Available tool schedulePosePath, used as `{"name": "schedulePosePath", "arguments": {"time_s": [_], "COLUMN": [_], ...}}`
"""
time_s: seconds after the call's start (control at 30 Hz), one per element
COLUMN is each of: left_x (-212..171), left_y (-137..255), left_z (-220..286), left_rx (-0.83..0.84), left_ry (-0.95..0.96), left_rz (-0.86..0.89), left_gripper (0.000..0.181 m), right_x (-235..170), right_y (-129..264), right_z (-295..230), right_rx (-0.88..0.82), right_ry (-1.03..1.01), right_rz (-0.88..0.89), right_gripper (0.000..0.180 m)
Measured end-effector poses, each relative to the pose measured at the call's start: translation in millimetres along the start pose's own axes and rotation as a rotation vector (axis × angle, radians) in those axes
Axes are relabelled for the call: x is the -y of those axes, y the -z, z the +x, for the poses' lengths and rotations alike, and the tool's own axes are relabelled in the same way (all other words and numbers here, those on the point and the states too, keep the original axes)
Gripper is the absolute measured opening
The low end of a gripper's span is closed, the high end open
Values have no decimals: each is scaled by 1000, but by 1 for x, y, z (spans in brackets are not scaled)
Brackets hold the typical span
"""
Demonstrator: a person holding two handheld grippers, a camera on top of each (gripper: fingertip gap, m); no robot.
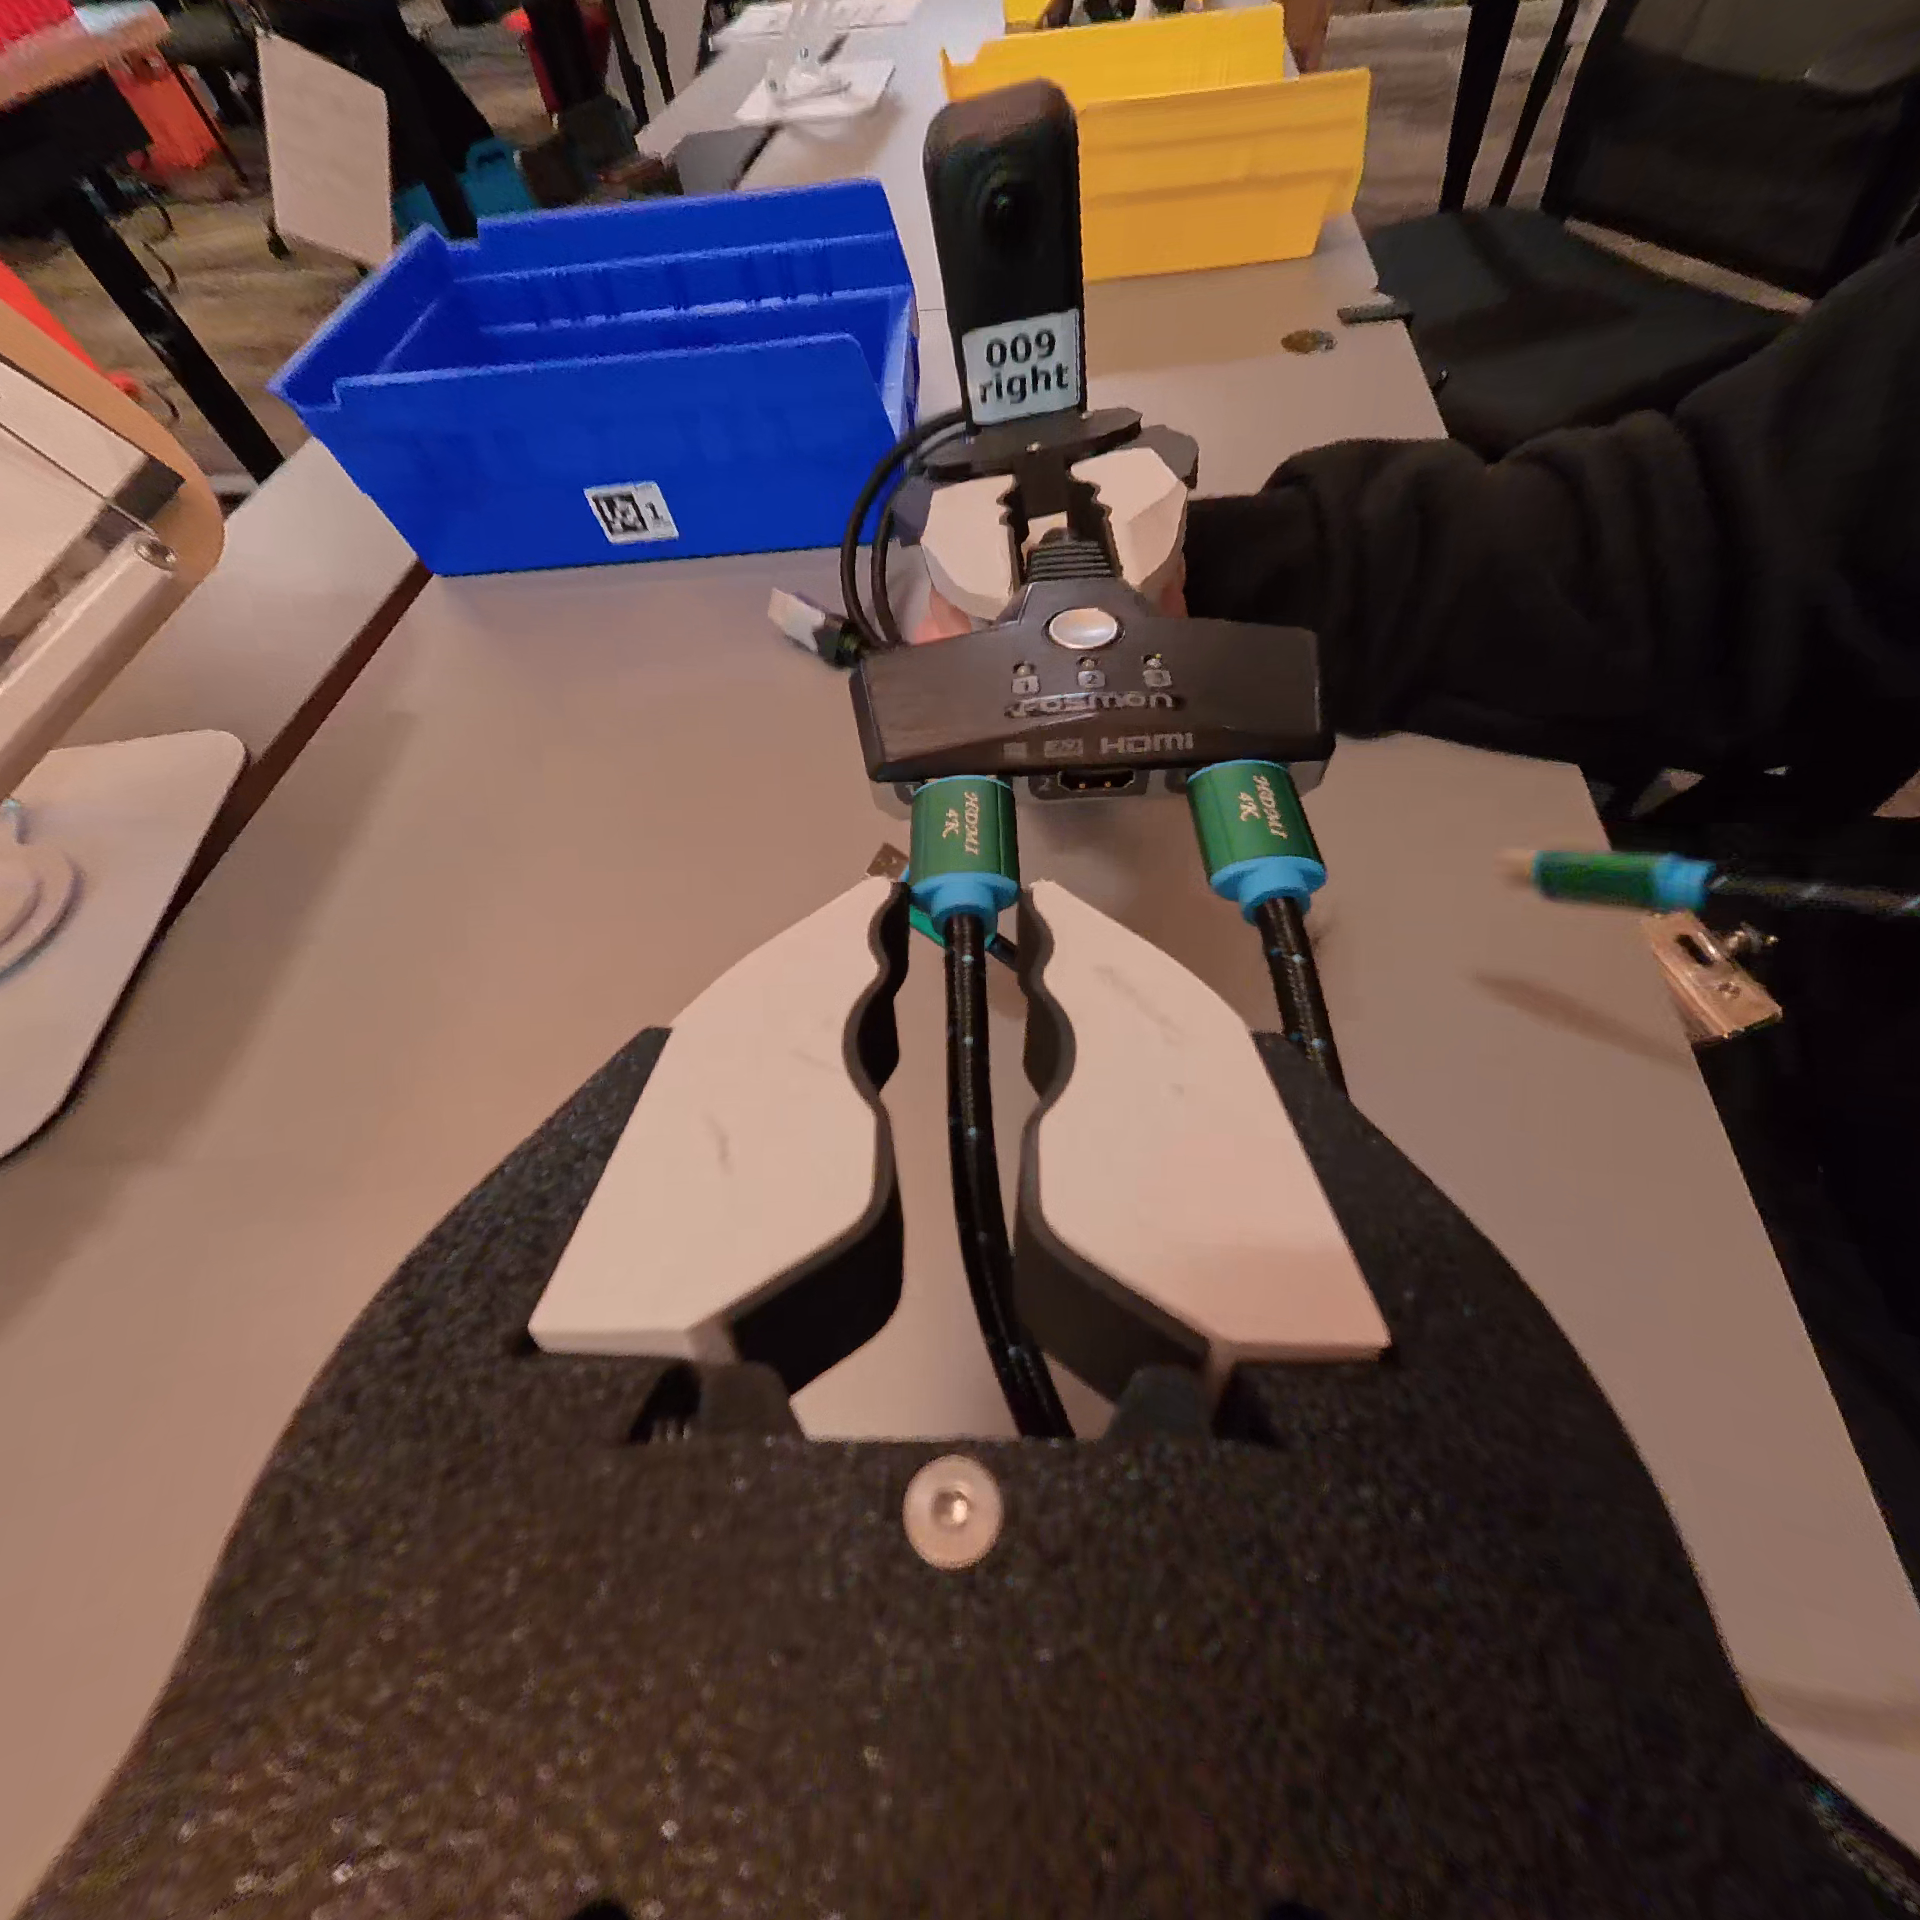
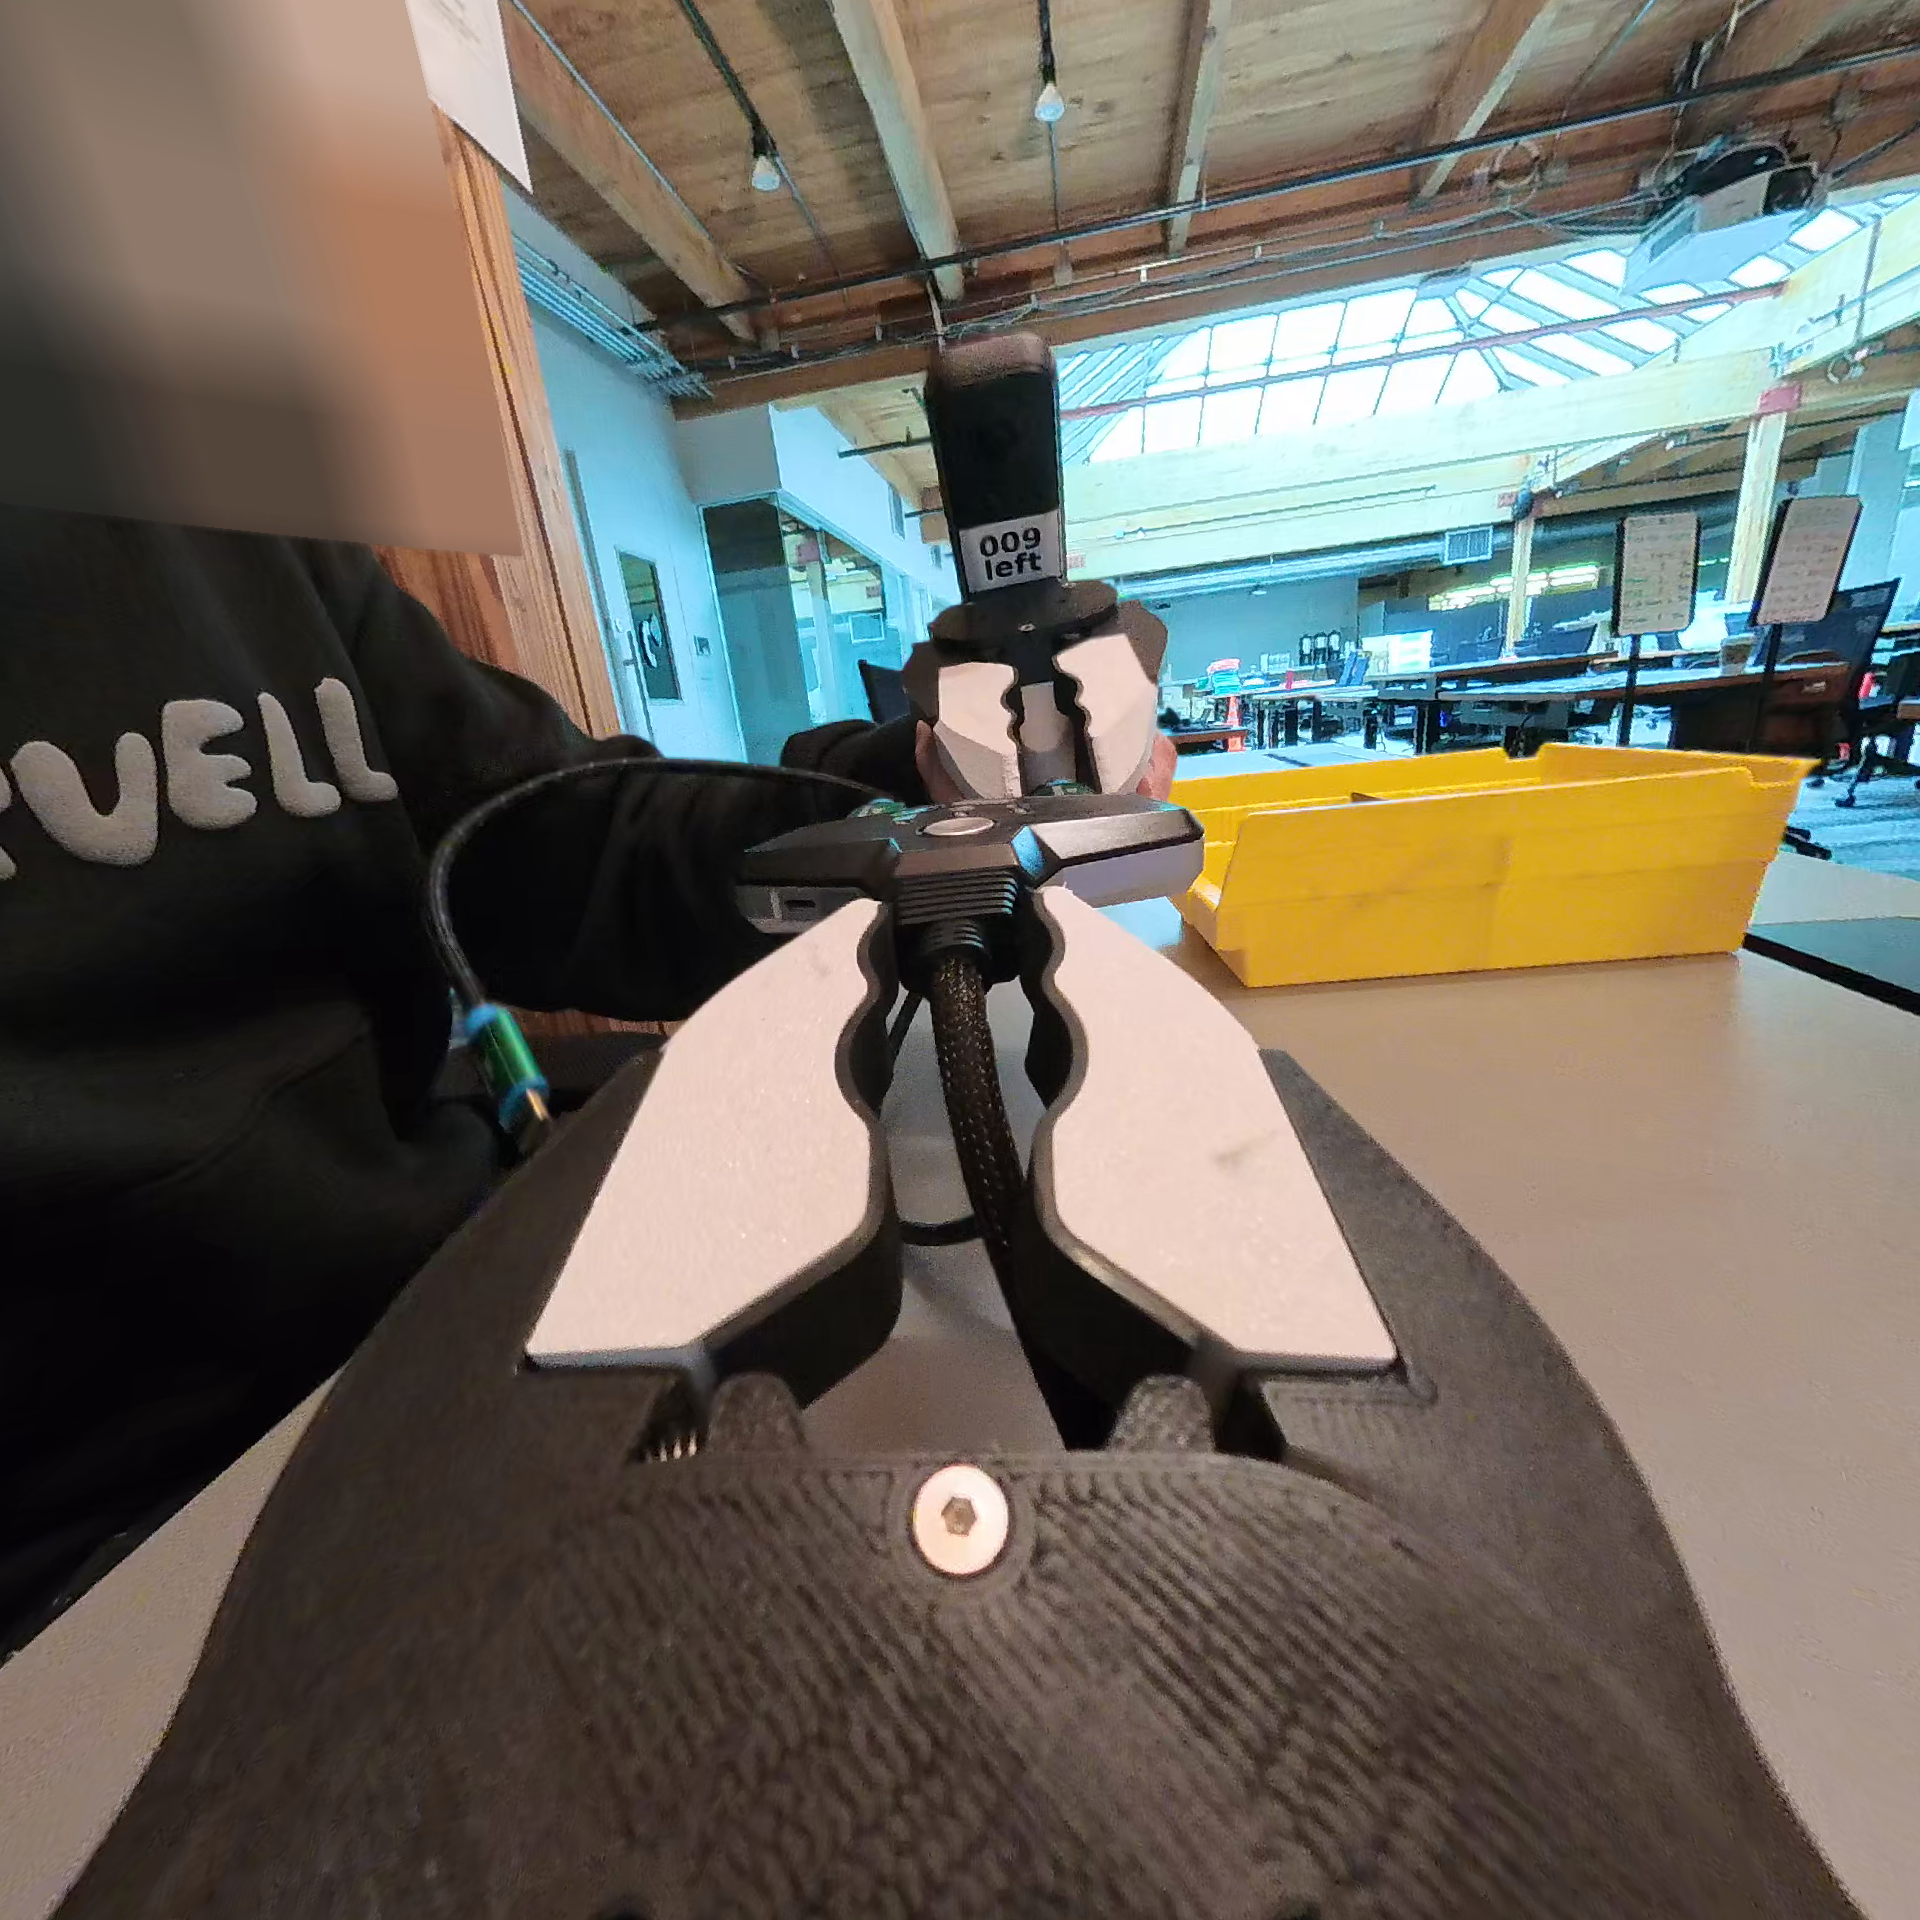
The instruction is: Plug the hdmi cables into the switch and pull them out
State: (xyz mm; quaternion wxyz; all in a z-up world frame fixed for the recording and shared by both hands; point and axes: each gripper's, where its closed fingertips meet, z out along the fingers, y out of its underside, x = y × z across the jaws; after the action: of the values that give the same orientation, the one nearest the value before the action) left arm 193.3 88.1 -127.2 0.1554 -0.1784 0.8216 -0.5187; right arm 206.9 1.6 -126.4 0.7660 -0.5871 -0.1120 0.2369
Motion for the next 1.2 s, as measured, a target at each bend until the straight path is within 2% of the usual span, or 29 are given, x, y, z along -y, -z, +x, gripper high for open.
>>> {"name": "schedulePosePath", "arguments": {"time_s": [0.1,0.2,0.27,0.33,0.53,0.7,0.83,0.97,1.1,1.2], "left_x": [22,39,24,1,-46,-58,-61,-64,-73,-77], "left_y": [26,85,117,132,120,102,84,69,62,59], "left_z": [-9,-39,-53,-55,-43,-42,-41,-38,-36,-36], "left_rx": [85,306,476,565,564,531,506,484,485,479], "left_ry": [30,141,174,198,272,318,309,282,260,271], "left_rz": [173,395,434,403,338,372,364,327,282,275], "left_gripper": [34,36,36,38,39,39,39,39,39,39], "right_x": [2,10,25,42,115,192,255,299,317,310], "right_y": [-5,-3,-3,-7,-23,-11,36,110,200,262], "right_z": [-3,-6,-7,-7,-12,-18,-9,13,43,68], "right_rx": [4,-25,-52,-86,-132,-209,-294,-393,-546,-701], "right_ry": [33,82,111,159,246,285,333,359,330,282], "right_rz": [-14,-17,29,46,34,160,283,396,551,624], "right_gripper": [23,23,23,23,23,23,23,23,23,23]}}
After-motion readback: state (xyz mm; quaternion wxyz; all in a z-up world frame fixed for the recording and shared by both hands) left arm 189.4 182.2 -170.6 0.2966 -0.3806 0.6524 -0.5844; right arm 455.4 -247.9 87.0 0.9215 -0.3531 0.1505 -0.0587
